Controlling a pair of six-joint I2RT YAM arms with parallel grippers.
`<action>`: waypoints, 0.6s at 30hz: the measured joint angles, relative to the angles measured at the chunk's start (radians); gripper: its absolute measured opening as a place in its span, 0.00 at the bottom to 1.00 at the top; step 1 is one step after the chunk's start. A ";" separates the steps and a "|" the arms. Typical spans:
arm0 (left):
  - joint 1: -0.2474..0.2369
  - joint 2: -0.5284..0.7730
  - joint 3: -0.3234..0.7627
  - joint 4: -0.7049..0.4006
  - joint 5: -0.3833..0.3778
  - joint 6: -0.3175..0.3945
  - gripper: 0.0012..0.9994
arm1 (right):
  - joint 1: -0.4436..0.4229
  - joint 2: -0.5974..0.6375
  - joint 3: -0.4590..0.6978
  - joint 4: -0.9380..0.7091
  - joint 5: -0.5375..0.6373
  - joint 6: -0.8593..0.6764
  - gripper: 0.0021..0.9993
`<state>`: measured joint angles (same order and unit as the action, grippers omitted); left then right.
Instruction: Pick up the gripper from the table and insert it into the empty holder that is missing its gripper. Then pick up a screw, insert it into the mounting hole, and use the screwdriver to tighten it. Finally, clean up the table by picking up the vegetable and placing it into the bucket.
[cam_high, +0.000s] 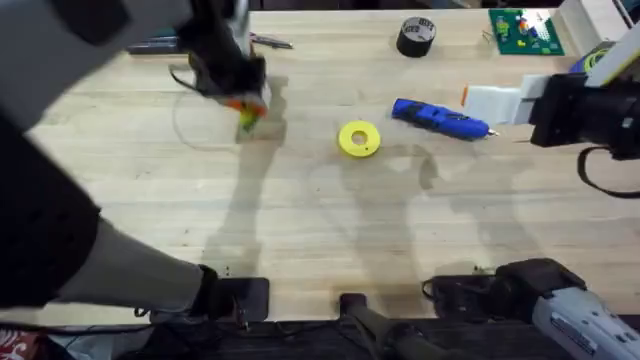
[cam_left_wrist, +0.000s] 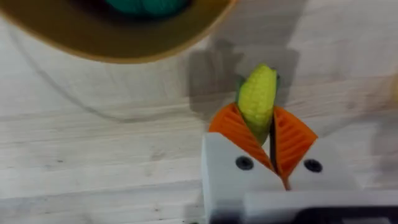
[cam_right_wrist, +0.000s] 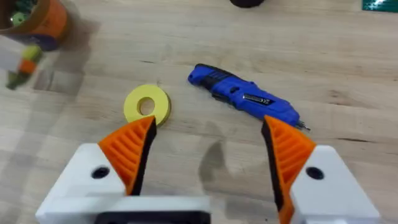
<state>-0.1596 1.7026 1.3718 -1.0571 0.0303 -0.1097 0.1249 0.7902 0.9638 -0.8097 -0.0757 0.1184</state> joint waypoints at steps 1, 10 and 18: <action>0.012 -0.016 0.043 -0.010 -0.001 0.000 0.03 | 0.000 0.000 0.000 0.000 0.000 0.000 1.00; 0.159 -0.100 0.206 0.067 -0.024 0.029 0.03 | 0.000 0.000 0.000 0.000 0.000 0.000 1.00; 0.201 -0.027 0.206 0.173 -0.027 0.050 0.03 | 0.000 0.000 0.000 0.000 0.000 0.000 1.00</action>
<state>0.0418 1.6761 1.5776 -0.8841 0.0036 -0.0597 0.1249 0.7902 0.9638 -0.8093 -0.0757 0.1184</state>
